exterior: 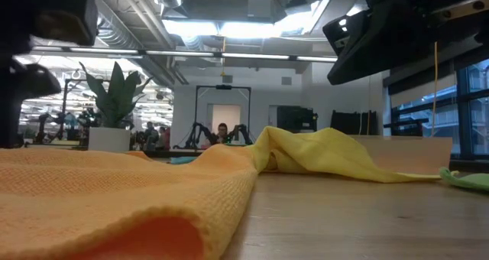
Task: Roll microfiber towels into tight, uniform cylinder then place into a basket
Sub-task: Roll the orange microfiber towel
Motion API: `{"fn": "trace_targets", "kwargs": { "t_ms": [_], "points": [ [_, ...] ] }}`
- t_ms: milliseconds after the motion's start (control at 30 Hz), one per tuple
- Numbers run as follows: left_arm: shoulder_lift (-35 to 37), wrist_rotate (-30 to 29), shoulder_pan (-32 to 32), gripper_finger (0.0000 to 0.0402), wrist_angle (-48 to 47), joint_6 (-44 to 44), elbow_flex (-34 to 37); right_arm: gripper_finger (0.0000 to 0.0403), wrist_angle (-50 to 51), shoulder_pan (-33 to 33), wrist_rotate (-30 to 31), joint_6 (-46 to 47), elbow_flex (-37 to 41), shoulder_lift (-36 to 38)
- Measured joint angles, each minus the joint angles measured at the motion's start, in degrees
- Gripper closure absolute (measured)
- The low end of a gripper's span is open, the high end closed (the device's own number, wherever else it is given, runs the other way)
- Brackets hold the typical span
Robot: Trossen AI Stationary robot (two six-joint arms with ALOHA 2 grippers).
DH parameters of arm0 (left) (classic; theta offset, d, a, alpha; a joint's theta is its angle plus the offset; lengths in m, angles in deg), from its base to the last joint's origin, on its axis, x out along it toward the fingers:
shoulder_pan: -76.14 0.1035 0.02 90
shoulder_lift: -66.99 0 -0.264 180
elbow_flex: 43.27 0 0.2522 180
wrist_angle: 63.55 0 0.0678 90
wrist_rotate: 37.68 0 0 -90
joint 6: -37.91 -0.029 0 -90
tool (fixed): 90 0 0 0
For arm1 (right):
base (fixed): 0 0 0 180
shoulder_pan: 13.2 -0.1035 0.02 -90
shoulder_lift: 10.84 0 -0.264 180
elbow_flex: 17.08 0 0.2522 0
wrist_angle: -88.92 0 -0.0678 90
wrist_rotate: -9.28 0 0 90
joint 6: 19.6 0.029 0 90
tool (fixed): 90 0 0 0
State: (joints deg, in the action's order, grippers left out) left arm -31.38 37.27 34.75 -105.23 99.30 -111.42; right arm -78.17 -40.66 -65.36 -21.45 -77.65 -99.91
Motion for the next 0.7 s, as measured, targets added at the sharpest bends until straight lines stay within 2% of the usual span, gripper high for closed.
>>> {"fn": "trace_targets", "kwargs": {
  "t_ms": [400, 633, 700],
  "points": [
    [0.0, 4.9, 0.0, 0.0336, 0.2, -0.5, 0.5, 0.0398, 0.0, 0.0, 0.0, -0.1, 0.0, 0.0],
    [0.0, 7.8, -0.1, 0.0392, 0.3, -3.1, 0.5, 0.0398, 0.0, 0.0, 0.0, -0.1, 0.0, 0.0],
    [0.0, 8.2, -0.3, 0.0397, 0.5, -4.7, 0.5, 0.0398, 0.0, 0.0, 0.0, -0.1, 0.0, 0.0]
  ]
}}
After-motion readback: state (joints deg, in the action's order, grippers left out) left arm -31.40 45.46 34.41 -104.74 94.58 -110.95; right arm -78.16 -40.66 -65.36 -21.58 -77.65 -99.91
